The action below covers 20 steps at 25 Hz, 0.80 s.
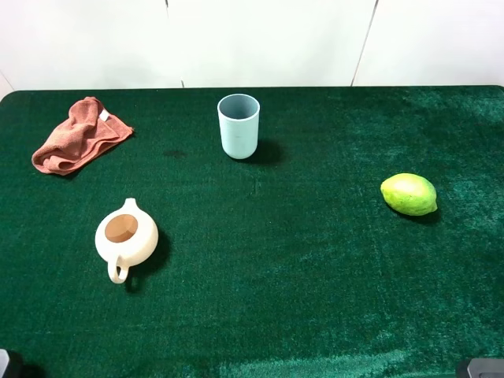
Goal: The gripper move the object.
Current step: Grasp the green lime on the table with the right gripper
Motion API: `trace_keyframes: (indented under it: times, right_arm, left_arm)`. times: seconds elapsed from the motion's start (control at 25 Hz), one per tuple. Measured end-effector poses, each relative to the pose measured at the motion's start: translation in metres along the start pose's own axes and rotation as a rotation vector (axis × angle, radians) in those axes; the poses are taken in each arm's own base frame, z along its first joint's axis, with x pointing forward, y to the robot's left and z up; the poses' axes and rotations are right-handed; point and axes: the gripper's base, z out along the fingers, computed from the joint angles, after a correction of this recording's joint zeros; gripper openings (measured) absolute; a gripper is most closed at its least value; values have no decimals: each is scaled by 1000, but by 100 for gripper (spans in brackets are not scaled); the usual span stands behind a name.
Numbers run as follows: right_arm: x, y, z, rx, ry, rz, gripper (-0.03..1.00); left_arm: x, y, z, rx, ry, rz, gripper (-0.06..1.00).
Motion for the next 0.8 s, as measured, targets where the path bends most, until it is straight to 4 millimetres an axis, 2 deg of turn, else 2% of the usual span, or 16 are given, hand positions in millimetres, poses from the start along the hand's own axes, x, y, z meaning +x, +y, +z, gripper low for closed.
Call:
trace_keyframes:
  times: [0.8]
  right_arm:
    - [0, 1, 0, -13, 0, 1, 69]
  left_arm:
    - [0, 0, 0, 0, 0, 0, 94]
